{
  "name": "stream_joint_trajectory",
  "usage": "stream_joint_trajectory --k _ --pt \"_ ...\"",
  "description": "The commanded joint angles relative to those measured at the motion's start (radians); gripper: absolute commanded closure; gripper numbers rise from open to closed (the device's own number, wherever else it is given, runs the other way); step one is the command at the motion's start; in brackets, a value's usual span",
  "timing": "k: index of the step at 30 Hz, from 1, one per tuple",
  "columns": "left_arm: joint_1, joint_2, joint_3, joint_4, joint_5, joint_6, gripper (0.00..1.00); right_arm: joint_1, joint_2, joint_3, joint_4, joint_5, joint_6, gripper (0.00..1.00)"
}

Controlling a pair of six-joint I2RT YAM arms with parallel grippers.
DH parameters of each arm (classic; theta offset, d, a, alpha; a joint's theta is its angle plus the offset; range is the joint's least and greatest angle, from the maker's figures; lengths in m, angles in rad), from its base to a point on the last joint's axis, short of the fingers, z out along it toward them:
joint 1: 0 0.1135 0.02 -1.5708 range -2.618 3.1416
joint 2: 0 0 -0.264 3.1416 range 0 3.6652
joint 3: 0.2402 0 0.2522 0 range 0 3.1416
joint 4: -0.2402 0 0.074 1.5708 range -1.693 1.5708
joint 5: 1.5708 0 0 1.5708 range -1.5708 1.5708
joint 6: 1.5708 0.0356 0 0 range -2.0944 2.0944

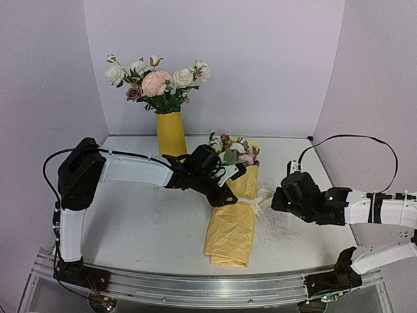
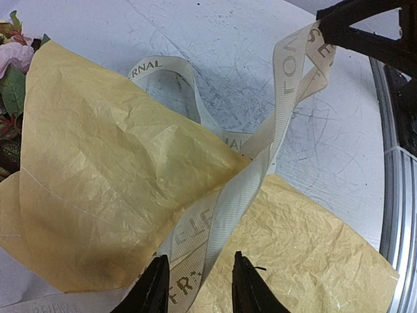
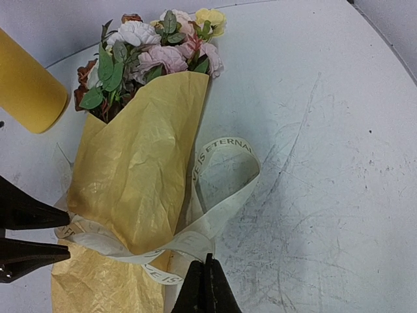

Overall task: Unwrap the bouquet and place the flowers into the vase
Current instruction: Untie the ribbon from the wrapping paper.

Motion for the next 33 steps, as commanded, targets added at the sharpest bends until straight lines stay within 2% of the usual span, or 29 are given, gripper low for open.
stream_joint_trajectory --k 1,3,8,14,16,18,19,27,33 --pt "0.000 0.029 0.069 -0.006 0.015 0.017 0.66 -0.003 -0.026 -0.005 0.008 0.019 -0.008 1.00" --pt "0.000 0.042 0.083 -0.010 0.019 0.018 0.67 -0.004 -0.029 -0.007 0.008 0.021 -0.009 1.00" --pt "0.000 0.052 0.098 -0.013 0.035 0.019 0.81 -0.004 -0.032 -0.010 0.008 0.022 -0.007 1.00" --pt "0.000 0.061 0.095 -0.025 0.073 0.023 0.79 -0.003 -0.033 -0.012 0.008 0.022 -0.004 1.00" --pt "-0.001 0.069 0.099 -0.033 0.070 0.025 0.84 -0.004 -0.032 -0.013 0.008 0.022 -0.003 1.00" --pt "0.000 0.076 0.104 -0.039 0.064 0.027 0.95 -0.003 -0.032 -0.012 0.008 0.022 -0.003 1.00" --pt "0.000 0.076 0.107 -0.040 0.044 0.021 1.00 -0.004 -0.032 -0.012 0.008 0.022 -0.002 1.00" --pt "0.018 -0.052 0.043 -0.029 -0.186 -0.094 1.00 -0.007 -0.046 -0.041 0.008 0.043 0.084 1.00" --pt "0.044 -0.187 -0.135 0.045 -0.308 -0.242 1.00 -0.021 -0.099 -0.091 0.005 0.056 0.193 1.00"
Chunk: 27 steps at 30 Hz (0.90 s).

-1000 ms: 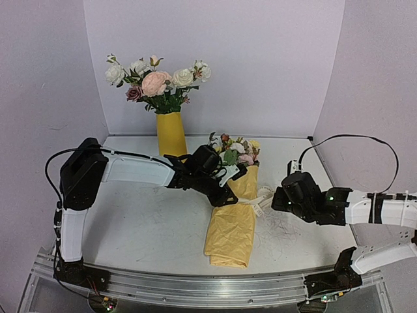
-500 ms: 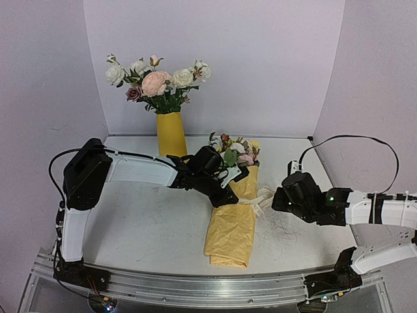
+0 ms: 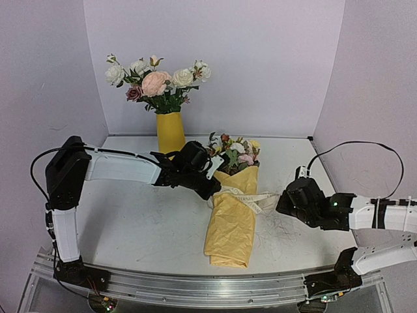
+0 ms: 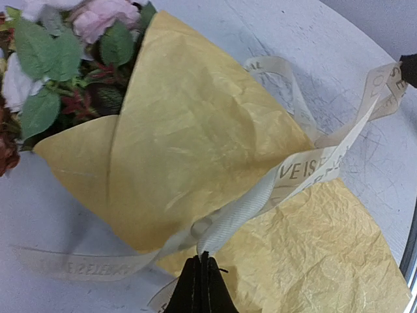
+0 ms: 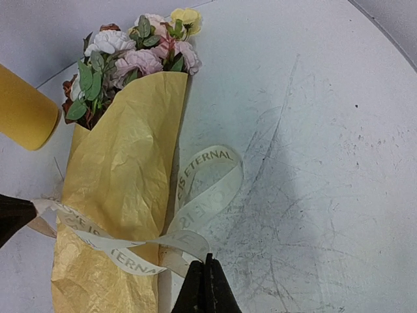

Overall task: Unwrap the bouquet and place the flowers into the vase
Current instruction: Untie the ribbon from the wrapping paper.

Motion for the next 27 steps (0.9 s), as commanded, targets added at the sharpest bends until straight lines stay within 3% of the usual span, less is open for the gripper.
stream_joint_trajectory --k 1,15,18,19,20,21,23,27 --pt "0.022 -0.158 -0.108 0.076 -0.157 -0.146 1.00 -0.016 -0.050 -0.033 0.005 0.038 0.096 1.00" --pt "0.053 -0.296 -0.388 0.089 -0.494 -0.572 1.00 -0.179 -0.120 -0.117 -0.037 -0.067 0.345 0.99" --pt "0.054 -0.297 -0.406 0.107 -0.448 -0.549 0.96 -0.180 -0.110 -0.090 -0.013 -0.089 0.222 0.82" --pt "0.054 -0.293 -0.404 0.117 -0.410 -0.518 0.92 -0.180 -0.100 -0.069 -0.012 -0.097 0.156 0.65" --pt "0.052 -0.290 -0.399 0.131 -0.374 -0.483 0.88 -0.180 -0.089 -0.044 -0.012 -0.115 0.077 0.42" --pt "0.053 -0.289 -0.396 0.135 -0.356 -0.451 0.83 -0.179 -0.085 -0.033 -0.012 -0.127 0.042 0.33" --pt "0.051 -0.291 -0.387 0.135 -0.326 -0.410 0.74 -0.177 -0.077 -0.006 -0.005 -0.181 -0.059 0.27" --pt "0.052 -0.313 -0.369 0.145 -0.239 -0.312 0.60 -0.178 -0.075 0.031 0.060 -0.413 -0.295 0.32"
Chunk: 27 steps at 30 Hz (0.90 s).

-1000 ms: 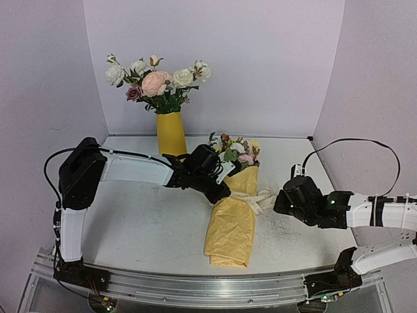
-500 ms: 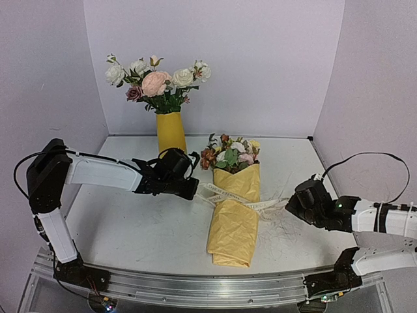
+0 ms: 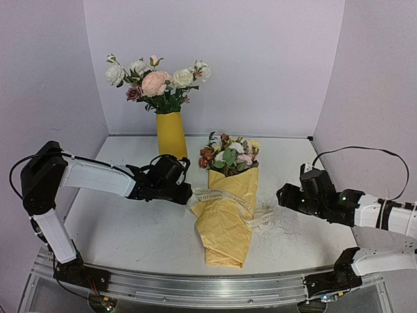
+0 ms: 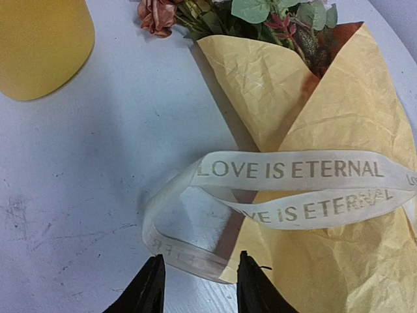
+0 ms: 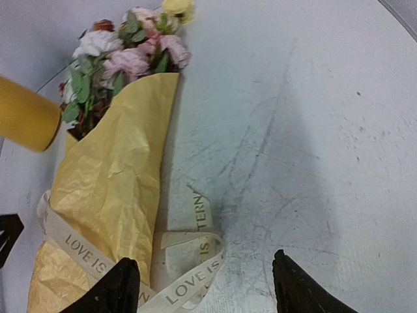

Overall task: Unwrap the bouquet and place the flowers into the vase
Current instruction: Untie the ribbon from the wrapping paper.

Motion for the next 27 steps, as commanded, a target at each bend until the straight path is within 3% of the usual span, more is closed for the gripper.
stream_joint_trajectory --k 1,5,8,12,27 --pt "0.001 -0.060 0.048 0.051 0.131 0.146 0.58 -0.001 0.008 0.076 0.071 -0.247 -0.298 0.35" --pt "0.002 -0.038 0.096 0.050 0.352 0.313 0.53 0.007 0.070 0.137 0.088 -0.450 -0.386 0.42" --pt "0.001 -0.020 0.135 0.049 0.417 0.377 0.53 0.056 0.166 0.189 0.087 -0.493 -0.412 0.49" --pt "0.001 0.017 0.189 0.040 0.424 0.409 0.54 0.132 0.274 0.242 0.084 -0.469 -0.416 0.57" --pt "0.000 0.075 0.248 0.002 0.383 0.432 0.56 0.230 0.478 0.319 -0.036 -0.299 -0.401 0.57"
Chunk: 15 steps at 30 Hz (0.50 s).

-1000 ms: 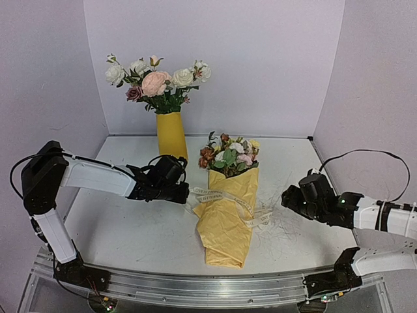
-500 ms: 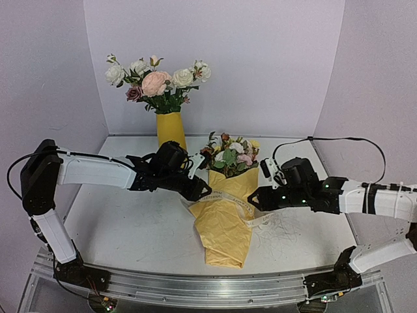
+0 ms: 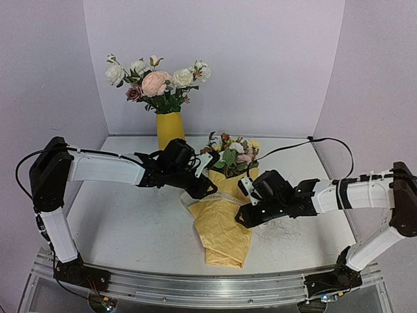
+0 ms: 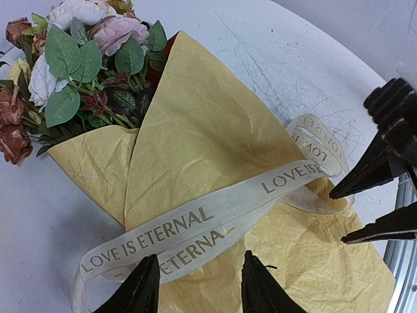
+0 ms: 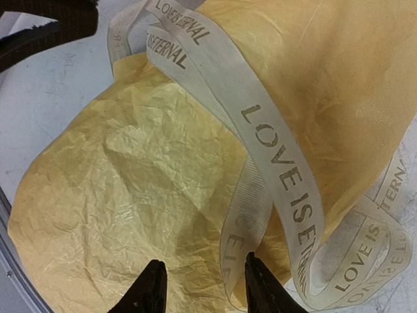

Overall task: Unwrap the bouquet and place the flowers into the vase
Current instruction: Untie the ribbon from the wrapping paper.

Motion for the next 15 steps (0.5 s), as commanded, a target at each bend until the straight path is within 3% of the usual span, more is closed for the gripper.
stream_joint_trajectory --k 1,5,9,10,11,12,15 --pt "0.001 0.000 0.039 -0.004 -0.007 0.014 0.56 0.029 0.065 0.072 -0.069 0.106 -0.007 0.55" --pt "0.000 -0.001 0.032 -0.006 -0.012 0.014 0.56 0.038 0.106 0.099 -0.096 0.174 -0.003 0.55" --pt "0.001 -0.010 0.025 -0.007 -0.020 0.016 0.56 0.047 0.148 0.121 -0.114 0.192 -0.005 0.75" --pt "0.001 -0.011 0.023 -0.006 -0.024 0.016 0.56 0.050 0.158 0.127 -0.117 0.196 -0.004 0.89" --pt "0.002 -0.012 0.023 -0.008 -0.024 0.016 0.56 0.052 0.158 0.128 -0.118 0.200 -0.003 0.92" --pt "0.001 -0.015 0.022 -0.009 -0.025 0.017 0.56 0.057 0.148 0.129 -0.120 0.211 0.001 1.00" --pt "0.001 -0.017 0.019 -0.009 -0.016 0.021 0.56 0.060 0.071 0.111 -0.113 0.231 0.015 1.00"
